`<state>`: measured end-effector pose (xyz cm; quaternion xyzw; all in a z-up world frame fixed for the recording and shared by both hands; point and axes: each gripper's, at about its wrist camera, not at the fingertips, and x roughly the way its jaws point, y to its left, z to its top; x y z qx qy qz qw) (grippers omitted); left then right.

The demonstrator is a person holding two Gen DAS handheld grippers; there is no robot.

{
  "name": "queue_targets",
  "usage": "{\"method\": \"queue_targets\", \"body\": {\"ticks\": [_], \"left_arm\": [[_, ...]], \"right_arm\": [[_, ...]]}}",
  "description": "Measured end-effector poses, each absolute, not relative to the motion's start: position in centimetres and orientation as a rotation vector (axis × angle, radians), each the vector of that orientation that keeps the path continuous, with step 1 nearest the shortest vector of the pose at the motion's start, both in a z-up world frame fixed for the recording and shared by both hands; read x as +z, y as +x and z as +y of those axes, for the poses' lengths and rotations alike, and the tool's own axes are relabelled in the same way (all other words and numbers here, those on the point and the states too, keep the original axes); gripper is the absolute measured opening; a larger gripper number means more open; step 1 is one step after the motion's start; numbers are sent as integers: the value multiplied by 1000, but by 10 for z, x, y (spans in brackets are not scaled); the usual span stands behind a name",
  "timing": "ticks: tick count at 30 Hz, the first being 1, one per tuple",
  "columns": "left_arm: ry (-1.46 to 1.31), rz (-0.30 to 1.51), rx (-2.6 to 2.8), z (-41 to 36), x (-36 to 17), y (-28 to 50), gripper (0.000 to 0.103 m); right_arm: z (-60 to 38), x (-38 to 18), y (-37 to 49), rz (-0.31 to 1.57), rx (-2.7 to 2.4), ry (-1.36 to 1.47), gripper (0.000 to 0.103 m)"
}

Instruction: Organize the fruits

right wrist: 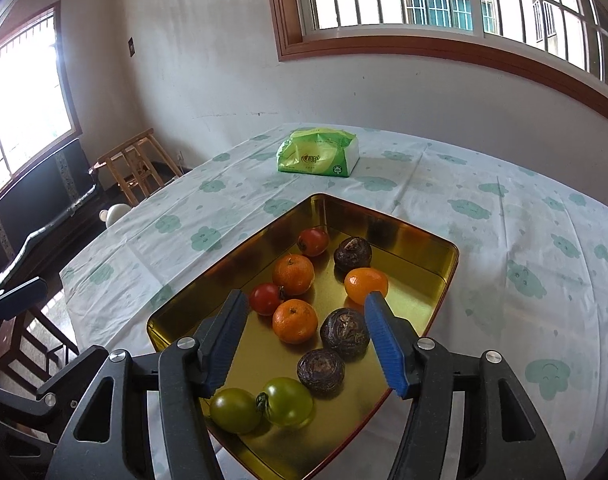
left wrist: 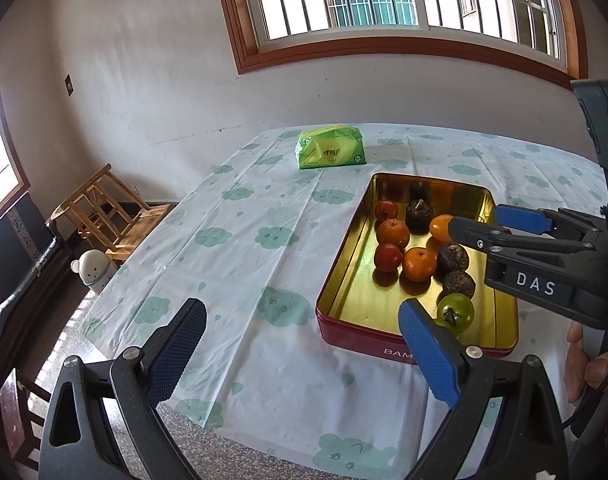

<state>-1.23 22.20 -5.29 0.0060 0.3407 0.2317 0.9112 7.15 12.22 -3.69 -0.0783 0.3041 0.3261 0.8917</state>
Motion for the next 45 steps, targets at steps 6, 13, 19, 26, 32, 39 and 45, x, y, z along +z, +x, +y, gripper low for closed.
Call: {"method": "queue_targets", "body": {"ticks": [6, 13, 19, 26, 32, 39, 45], "left_arm": [[35, 685, 474, 209, -43, -16, 96], [34, 671, 461, 195, -29, -20, 96], [22, 647, 465, 185, -18, -24, 97], [10, 678, 453, 169, -12, -14, 98], [12, 675, 444, 154, -4, -10, 100], [-12, 684, 426, 143, 1, -8, 100], [-17, 666, 410, 132, 7, -12, 101]], "right_arm": [[95, -30, 54, 602, 672, -144, 62], [45, -23, 28, 550, 623, -158, 62], [-13, -27, 25, 550, 542, -155, 62], [-60, -30, 27, 571, 515, -83, 62], [-69, -33, 21, 567, 529, -74, 62], [-86, -30, 16, 557, 531, -43, 62], [-94, -26, 7, 539, 527, -48, 62]]}}
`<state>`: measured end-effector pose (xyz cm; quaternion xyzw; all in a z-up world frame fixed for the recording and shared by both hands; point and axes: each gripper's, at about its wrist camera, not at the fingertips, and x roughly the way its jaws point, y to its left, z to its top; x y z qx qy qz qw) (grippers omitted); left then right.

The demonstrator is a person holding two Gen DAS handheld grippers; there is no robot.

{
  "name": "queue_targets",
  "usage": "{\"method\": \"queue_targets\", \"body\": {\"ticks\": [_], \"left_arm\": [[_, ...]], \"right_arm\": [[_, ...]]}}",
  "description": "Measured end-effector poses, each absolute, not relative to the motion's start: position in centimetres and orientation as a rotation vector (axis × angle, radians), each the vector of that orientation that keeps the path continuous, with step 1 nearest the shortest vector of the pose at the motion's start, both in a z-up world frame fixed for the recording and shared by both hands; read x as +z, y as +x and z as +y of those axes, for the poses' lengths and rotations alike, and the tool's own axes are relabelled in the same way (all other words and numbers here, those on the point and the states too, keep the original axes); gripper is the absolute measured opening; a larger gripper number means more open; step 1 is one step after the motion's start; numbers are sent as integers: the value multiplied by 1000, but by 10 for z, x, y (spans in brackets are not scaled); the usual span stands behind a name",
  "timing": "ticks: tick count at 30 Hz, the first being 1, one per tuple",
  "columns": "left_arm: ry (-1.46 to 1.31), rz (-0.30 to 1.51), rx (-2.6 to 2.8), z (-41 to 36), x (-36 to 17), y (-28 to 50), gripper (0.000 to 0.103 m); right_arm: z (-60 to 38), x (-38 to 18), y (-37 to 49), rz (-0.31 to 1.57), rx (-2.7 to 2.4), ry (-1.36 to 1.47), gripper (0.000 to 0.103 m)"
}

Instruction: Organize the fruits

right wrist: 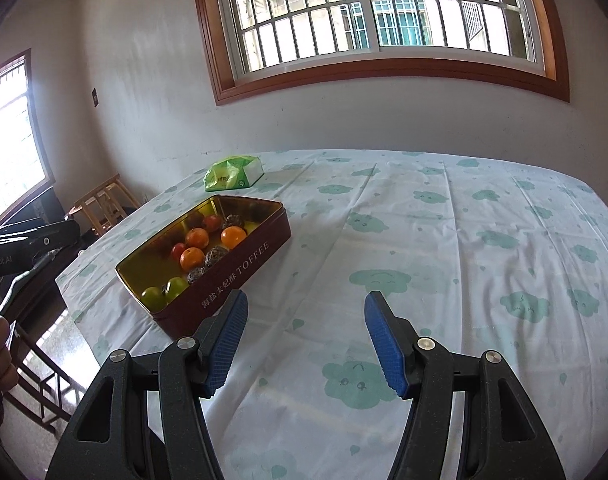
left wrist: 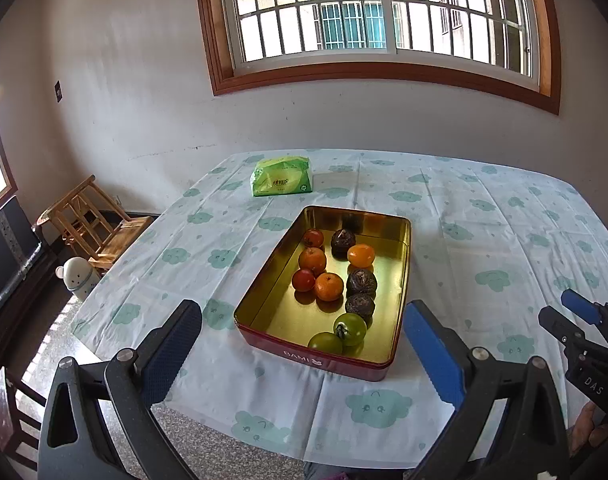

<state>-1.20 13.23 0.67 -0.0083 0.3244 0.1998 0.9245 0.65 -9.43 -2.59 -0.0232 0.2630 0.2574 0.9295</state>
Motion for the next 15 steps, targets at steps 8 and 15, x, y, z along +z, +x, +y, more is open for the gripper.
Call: {"method": "queue_targets", "body": {"ticks": [8, 15], "left_arm": [[-19, 600, 383, 124, 21, -27, 101], [-28, 520, 361, 121, 40, -48, 103]], "right_arm": [[-93, -16, -12, 507, 532, -65, 62], [-87, -2, -28, 469, 539, -85, 62]]}}
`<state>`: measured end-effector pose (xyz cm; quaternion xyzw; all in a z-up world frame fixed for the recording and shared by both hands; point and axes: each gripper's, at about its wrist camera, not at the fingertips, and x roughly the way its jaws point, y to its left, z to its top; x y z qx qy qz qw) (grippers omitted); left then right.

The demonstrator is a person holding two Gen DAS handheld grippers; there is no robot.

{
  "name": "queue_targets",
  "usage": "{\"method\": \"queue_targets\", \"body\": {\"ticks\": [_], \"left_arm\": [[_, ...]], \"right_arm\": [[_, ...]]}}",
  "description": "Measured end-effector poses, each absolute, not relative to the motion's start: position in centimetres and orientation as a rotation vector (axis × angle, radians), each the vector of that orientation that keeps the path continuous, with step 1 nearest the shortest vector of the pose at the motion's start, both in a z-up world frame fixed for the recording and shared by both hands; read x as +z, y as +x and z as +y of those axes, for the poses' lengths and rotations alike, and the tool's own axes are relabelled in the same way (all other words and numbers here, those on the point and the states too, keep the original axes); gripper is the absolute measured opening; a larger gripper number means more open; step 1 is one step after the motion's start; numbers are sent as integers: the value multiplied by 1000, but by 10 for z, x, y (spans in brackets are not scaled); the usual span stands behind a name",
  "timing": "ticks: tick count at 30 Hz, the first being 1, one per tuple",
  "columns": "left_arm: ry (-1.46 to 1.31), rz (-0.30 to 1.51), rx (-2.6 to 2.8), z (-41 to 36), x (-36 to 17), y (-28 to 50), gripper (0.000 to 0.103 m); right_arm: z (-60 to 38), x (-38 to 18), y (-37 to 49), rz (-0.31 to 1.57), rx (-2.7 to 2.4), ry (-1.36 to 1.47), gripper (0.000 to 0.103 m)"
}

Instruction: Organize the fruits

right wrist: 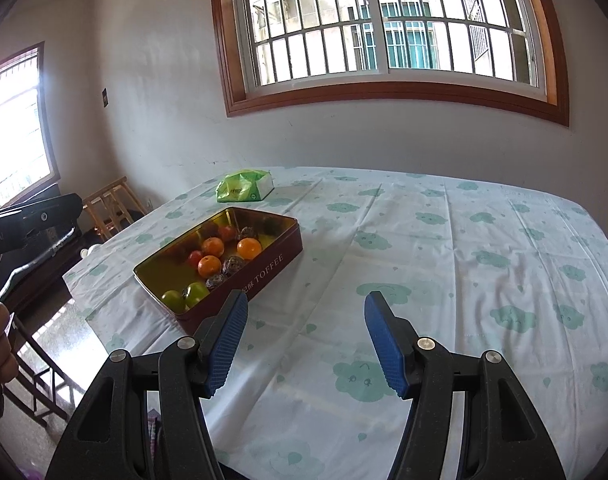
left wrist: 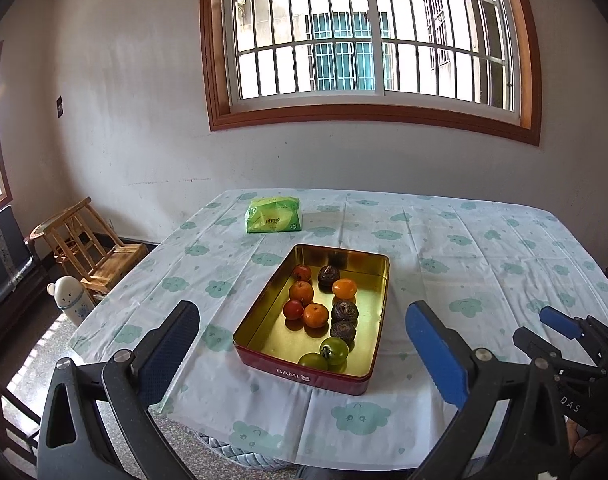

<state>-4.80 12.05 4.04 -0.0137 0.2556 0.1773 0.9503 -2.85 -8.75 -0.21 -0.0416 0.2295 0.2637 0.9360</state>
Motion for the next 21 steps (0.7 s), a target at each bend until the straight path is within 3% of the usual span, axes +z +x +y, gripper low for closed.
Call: {"method": "queue_targets", "body": {"ticks": [12, 21], "left_arm": [[-35, 507, 344, 122, 49, -56, 103], [-64, 541, 379, 139, 43, -36, 103]], "right_arm": [[-84, 4, -32, 468, 538, -110, 62], [-149, -43, 85, 699, 322, -187, 62]]}}
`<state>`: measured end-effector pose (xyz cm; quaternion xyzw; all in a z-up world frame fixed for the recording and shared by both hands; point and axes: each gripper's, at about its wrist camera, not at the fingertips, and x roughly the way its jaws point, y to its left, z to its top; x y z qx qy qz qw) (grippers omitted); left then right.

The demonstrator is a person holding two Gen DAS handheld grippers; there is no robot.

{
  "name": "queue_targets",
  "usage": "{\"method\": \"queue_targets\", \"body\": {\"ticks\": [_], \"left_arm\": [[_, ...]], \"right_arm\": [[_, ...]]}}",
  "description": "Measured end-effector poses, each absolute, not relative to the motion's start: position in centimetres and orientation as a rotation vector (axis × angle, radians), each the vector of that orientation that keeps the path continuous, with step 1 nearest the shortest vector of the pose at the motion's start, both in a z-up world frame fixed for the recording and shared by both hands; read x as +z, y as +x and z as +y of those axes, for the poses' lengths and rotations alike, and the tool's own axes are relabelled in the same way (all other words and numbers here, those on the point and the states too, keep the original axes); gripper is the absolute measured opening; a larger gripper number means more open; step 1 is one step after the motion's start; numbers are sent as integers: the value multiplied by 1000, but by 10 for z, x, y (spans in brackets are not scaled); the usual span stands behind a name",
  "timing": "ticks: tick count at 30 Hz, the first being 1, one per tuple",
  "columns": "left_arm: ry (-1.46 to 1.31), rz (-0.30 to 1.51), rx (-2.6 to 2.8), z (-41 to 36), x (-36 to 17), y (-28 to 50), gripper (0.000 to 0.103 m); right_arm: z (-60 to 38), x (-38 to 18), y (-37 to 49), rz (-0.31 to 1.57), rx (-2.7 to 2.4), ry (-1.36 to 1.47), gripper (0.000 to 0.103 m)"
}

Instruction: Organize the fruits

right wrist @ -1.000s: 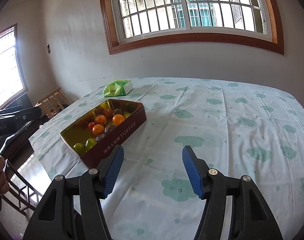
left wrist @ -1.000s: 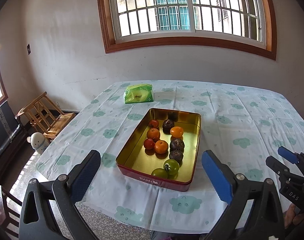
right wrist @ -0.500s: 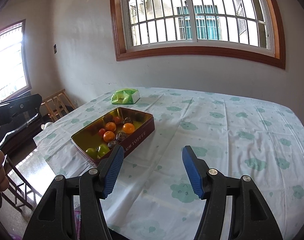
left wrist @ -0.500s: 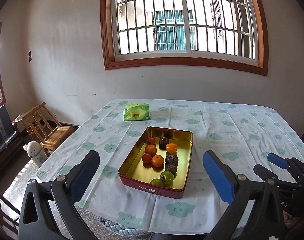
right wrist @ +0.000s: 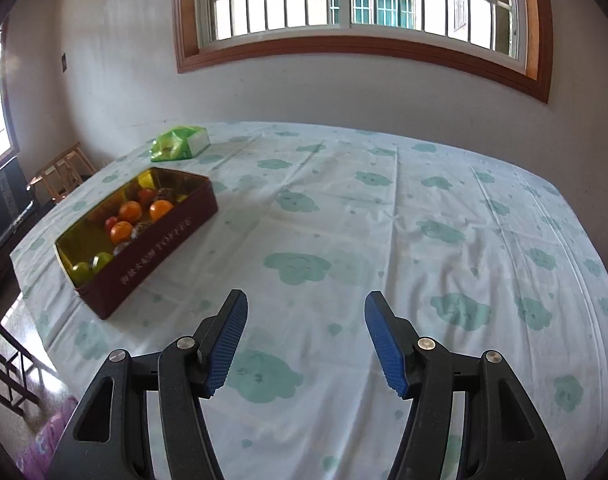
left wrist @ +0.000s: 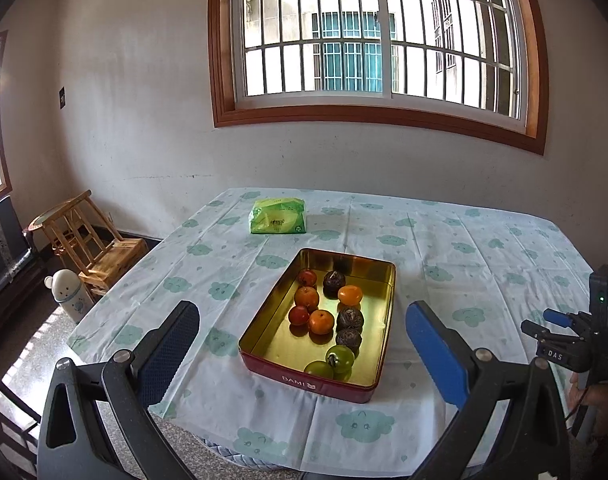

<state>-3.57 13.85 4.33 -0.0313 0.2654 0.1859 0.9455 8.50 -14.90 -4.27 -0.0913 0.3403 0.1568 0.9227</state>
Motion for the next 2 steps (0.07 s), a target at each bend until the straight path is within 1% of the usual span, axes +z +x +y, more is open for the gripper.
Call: {"method": "queue_targets", "body": {"ticks": [2], "left_arm": [[-63, 563, 401, 143, 40, -28, 103]], "right_arm": [[-171, -56, 121, 776, 245, -212, 62]]}}
